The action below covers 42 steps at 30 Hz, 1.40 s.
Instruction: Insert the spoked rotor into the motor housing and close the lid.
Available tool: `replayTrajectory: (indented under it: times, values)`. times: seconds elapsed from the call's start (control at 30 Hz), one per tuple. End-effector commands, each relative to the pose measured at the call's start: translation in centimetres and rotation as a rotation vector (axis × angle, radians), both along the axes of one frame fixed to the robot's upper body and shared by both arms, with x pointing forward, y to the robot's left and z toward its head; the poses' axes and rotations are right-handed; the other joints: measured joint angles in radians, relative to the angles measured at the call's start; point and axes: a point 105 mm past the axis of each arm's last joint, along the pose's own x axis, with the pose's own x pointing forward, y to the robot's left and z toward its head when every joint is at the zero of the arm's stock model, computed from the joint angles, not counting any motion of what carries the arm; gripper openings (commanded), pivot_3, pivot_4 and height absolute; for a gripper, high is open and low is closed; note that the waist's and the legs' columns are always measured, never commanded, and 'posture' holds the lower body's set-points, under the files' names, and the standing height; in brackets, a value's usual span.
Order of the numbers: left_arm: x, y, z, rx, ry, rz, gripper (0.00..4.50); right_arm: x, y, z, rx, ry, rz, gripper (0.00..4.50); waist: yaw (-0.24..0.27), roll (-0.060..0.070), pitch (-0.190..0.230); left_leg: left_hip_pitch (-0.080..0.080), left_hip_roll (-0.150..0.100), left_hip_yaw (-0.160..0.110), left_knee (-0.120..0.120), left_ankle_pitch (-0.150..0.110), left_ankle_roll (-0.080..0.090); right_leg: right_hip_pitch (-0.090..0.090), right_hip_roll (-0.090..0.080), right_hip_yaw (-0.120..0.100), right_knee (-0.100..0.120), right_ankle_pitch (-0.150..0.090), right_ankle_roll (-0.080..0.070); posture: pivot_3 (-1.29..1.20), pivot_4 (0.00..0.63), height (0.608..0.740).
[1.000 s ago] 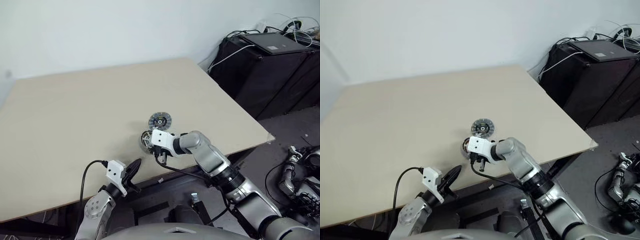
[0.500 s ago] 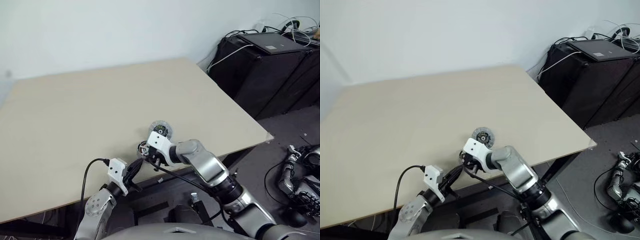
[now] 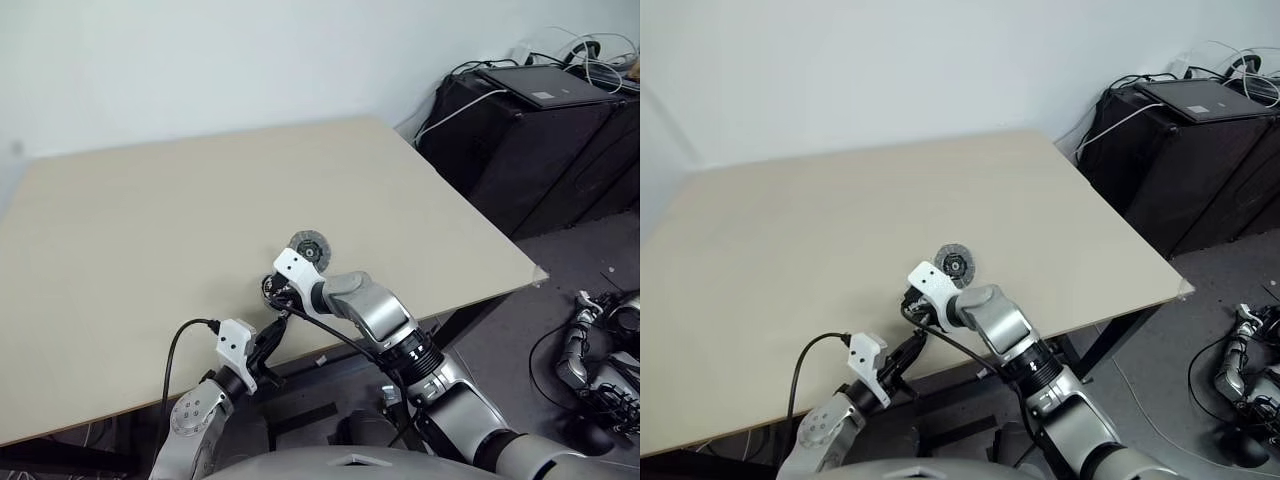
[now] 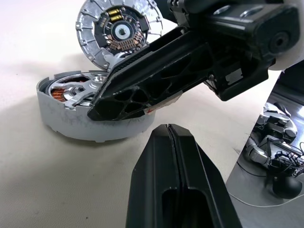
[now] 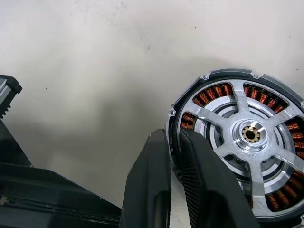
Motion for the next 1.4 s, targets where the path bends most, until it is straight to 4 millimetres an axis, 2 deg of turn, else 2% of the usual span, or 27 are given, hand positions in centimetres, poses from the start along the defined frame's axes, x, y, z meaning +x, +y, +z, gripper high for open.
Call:
replayTrajectory:
  times: [0.03, 0.1, 0.23, 0.3, 0.37, 0.53, 0.63, 0.7, 0.8, 0.97, 1.4]
  values:
    - [0.6, 0.0, 1.2, -0.010, -0.052, 0.002, 0.00, 0.6, 1.4, 2.9, 0.119, -0.050, -0.007, 1.39, -0.002, 0.000, 0.000, 0.000, 0.000, 0.000, 0.000, 0.000, 0.000, 0.000, 0.000, 0.000, 0.000, 0.000, 0.000, 0.00, 0.000, 0.740]
    - [0.7, 0.0, 1.1, -0.010, -0.048, 0.002, 0.00, 0.3, 2.1, 4.5, 0.212, -0.026, -0.012, 2.03, -0.004, 0.000, 0.000, 0.000, 0.000, 0.000, 0.000, 0.000, 0.000, 0.000, 0.000, 0.000, 0.000, 0.000, 0.000, 0.00, 0.000, 0.740]
    - [0.5, -0.1, 1.0, -0.011, -0.045, -0.004, 0.00, 0.1, 2.5, 7.3, 0.339, -0.010, -0.035, 2.03, -0.006, 0.000, 0.000, 0.000, 0.000, -0.001, -0.001, 0.000, 0.000, -0.001, 0.000, 0.000, 0.000, 0.000, 0.000, 0.00, 0.000, 0.740]
    - [0.6, -0.2, 1.1, -0.012, -0.046, -0.008, 0.00, 0.0, 1.9, 8.6, 0.345, -0.107, -0.013, 2.03, -0.004, 0.000, 0.000, 0.000, 0.000, -0.001, -0.001, 0.000, 0.000, 0.000, 0.000, 0.000, 0.000, 0.000, 0.000, 0.00, 0.000, 0.740]
    - [0.6, -0.3, 1.2, -0.014, -0.048, -0.011, 0.00, -0.5, 0.9, 8.9, 0.269, -0.273, 0.069, 2.03, -0.001, -0.001, -0.001, -0.001, 0.000, -0.001, 0.000, 0.000, 0.000, 0.000, -0.001, 0.000, -0.001, 0.000, 0.000, 0.00, 0.000, 0.740]
    - [0.5, -0.3, 1.2, -0.014, -0.048, -0.018, 0.00, -1.2, -2.4, 6.1, -0.056, -0.652, 0.342, 2.03, 0.000, -0.001, -0.001, 0.000, -0.001, 0.000, 0.000, 0.000, 0.000, 0.001, -0.002, 0.000, -0.002, 0.000, 0.000, 0.00, 0.000, 0.740]
    - [0.4, -0.3, 1.2, -0.014, -0.045, -0.022, 0.00, -1.5, -4.4, 3.8, -0.207, -0.730, 0.500, 2.03, -0.007, -0.001, -0.001, 0.000, -0.001, 0.001, 0.000, 0.000, 0.000, 0.000, -0.001, 0.000, -0.001, 0.000, 0.000, 0.00, 0.000, 0.740]
    - [0.4, -0.3, 1.2, -0.015, -0.044, -0.025, 0.00, -1.8, -5.0, 3.0, -0.237, -0.720, 0.562, 2.03, -0.007, -0.001, 0.000, 0.001, 0.000, 0.000, 0.000, 0.000, 0.000, 0.000, 0.000, 0.000, -0.001, 0.000, 0.000, 0.00, 0.000, 0.740]
    - [0.5, -0.4, 1.4, -0.016, -0.046, -0.031, 0.00, -1.6, -5.3, 2.2, -0.272, -0.716, 0.624, 2.03, -0.007, -0.001, 0.000, 0.002, 0.000, -0.001, 0.000, 0.000, 0.000, 0.006, 0.001, 0.000, -0.001, 0.000, 0.000, 0.00, 0.000, 0.740]
    - [0.3, -0.4, 1.9, -0.032, -0.055, -0.035, 0.00, -1.1, -5.2, 0.9, -0.312, -0.703, 0.699, 2.03, -0.005, -0.002, 0.000, 0.003, 0.000, -0.001, 0.001, 0.000, 0.000, 0.006, 0.000, 0.000, -0.001, 0.000, 0.000, 0.00, 0.000, 0.740]
    - [-0.5, 0.5, 2.4, -0.009, -0.067, -0.033, 0.00, 0.7, -3.7, -0.2, -0.331, -0.665, 0.745, 2.03, -0.003, -0.002, 0.000, 0.003, 0.000, -0.002, 0.001, 0.000, 0.000, 0.006, 0.000, 0.000, -0.001, 0.000, 0.000, 0.00, 0.000, 0.740]
